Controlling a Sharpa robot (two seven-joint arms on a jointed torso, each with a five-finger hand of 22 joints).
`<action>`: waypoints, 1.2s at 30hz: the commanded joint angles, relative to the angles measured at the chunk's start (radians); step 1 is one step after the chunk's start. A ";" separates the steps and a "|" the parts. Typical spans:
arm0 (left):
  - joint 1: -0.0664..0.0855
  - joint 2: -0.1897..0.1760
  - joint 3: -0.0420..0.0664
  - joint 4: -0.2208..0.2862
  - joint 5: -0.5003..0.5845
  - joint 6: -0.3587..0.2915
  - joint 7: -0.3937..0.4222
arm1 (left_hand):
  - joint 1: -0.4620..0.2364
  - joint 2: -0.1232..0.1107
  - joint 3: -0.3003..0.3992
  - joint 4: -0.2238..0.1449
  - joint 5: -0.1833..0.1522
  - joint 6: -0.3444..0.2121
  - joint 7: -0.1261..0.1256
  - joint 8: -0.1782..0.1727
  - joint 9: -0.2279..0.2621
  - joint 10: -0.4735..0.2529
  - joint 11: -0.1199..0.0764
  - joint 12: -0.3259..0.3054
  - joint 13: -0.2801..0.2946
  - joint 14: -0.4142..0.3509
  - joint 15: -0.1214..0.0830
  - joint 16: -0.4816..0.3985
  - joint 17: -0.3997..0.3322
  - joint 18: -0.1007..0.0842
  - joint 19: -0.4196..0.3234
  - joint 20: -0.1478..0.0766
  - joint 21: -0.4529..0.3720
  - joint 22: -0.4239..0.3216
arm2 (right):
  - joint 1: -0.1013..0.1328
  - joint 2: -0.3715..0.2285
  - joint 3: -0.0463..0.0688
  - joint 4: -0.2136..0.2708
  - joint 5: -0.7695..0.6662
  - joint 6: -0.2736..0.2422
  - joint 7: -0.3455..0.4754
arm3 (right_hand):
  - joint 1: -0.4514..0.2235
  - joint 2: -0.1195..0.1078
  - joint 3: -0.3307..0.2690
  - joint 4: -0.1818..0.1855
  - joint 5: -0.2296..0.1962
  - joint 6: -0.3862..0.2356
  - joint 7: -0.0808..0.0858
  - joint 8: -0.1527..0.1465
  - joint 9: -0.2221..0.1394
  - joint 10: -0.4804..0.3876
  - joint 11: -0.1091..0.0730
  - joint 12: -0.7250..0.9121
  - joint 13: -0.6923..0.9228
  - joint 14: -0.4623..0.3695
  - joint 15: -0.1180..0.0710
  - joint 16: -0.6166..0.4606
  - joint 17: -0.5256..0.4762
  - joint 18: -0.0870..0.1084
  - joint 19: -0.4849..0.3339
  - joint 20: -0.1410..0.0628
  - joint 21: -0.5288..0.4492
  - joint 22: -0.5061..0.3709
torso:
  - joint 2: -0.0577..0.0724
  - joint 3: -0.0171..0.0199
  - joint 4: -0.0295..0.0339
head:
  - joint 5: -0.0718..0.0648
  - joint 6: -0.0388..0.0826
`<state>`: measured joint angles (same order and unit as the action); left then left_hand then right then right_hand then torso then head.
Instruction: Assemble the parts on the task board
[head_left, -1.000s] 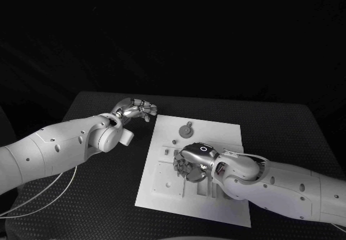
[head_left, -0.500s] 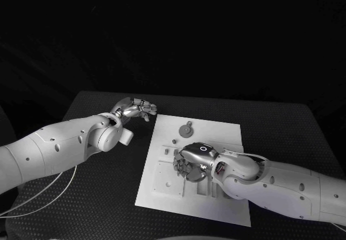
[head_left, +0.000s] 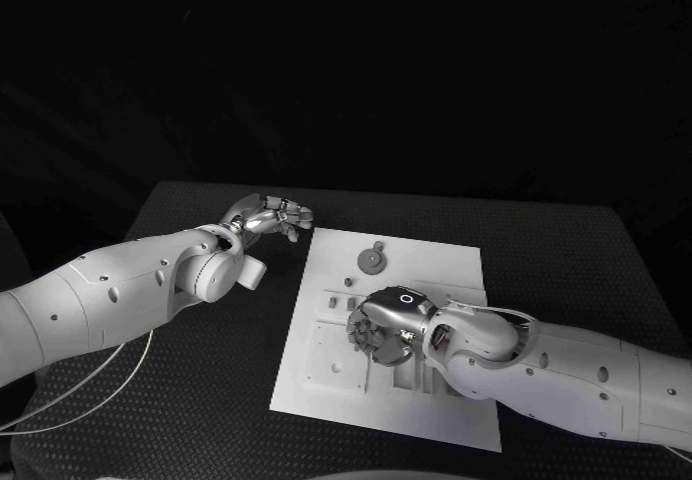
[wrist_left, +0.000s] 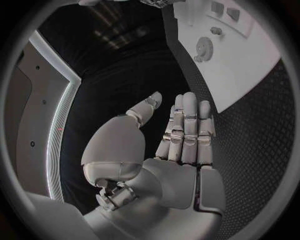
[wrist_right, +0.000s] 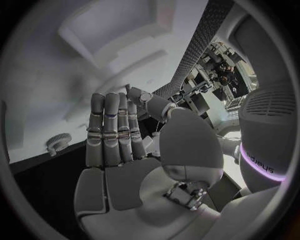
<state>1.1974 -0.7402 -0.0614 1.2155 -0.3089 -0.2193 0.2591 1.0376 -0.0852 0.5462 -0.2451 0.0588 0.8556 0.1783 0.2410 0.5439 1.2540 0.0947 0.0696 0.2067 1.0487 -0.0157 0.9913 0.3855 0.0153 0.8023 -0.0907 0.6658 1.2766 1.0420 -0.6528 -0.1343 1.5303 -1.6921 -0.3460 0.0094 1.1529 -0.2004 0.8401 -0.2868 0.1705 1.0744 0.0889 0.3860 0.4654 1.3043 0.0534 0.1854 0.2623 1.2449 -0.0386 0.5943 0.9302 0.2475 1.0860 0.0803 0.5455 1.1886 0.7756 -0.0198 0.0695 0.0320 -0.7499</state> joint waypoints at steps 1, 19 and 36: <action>0.001 0.000 0.001 0.000 0.006 0.010 0.005 | -0.001 -0.006 -0.003 0.004 -0.003 -0.007 0.001 0.004 -0.002 -0.006 -0.002 0.001 0.001 0.007 0.002 -0.004 0.001 0.002 0.006 -0.021 -0.005 0.002 | -0.001 -0.001 0.000 0.001 -0.007 0.018 0.006 | 0.000 0.008 -0.005 0.001 0.007 0.006 0.000 0.006 0.001 0.009 0.001 -0.004 0.000 0.003 -0.004 -0.003 0.002 0.014 0.001 -0.007 0.006 0.001 | 0.000 -0.0006 0.0000 | 0.000 -0.001; 0.001 -0.004 0.001 0.002 0.006 0.011 0.002 | -0.002 -0.007 -0.003 0.005 -0.003 -0.009 0.002 0.004 -0.002 -0.008 -0.001 0.001 0.001 0.006 0.003 -0.006 0.002 0.002 0.006 -0.021 -0.006 0.002 | -0.001 0.008 -0.011 -0.006 -0.056 0.047 -0.018 | 0.000 0.008 -0.005 0.001 0.007 0.006 0.000 0.006 0.001 0.009 0.001 -0.006 0.002 0.004 -0.004 -0.005 0.003 0.014 0.001 -0.008 0.006 0.002 | 0.000 -0.0008 -0.0008 | -0.001 -0.002; 0.001 -0.010 0.001 0.006 0.006 0.011 -0.001 | -0.002 -0.008 -0.004 0.005 -0.003 -0.011 0.002 0.004 -0.003 -0.009 -0.001 0.001 0.001 0.006 0.003 -0.006 0.002 0.002 0.006 -0.021 -0.007 0.003 | -0.001 0.023 -0.035 -0.010 -0.084 0.077 -0.036 | 0.001 0.007 -0.005 0.001 0.010 0.006 0.000 0.005 0.002 0.009 0.001 -0.007 0.003 0.004 -0.004 -0.006 0.005 0.014 0.000 -0.007 0.005 0.002 | 0.000 -0.0020 0.0009 | -0.003 -0.005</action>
<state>1.1973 -0.7506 -0.0615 1.2180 -0.3089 -0.2184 0.2538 1.0376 -0.0851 0.5439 -0.2428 0.0588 0.8520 0.1819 0.2410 0.5430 1.2542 0.0944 0.0696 0.2067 1.0487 -0.0157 0.9913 0.3871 0.0153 0.8023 -0.0907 0.6657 1.2782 1.0507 -0.6302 -0.1605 1.5248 -1.7555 -0.3294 -0.0118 1.1529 -0.2005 0.8388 -0.2856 0.1743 1.0727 0.0900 0.3881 0.4660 1.3043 0.0534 0.1817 0.2665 1.2450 -0.0383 0.5944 0.9334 0.2545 1.0859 0.0804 0.5455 1.1896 0.7757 -0.0216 0.0697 0.0298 -0.7549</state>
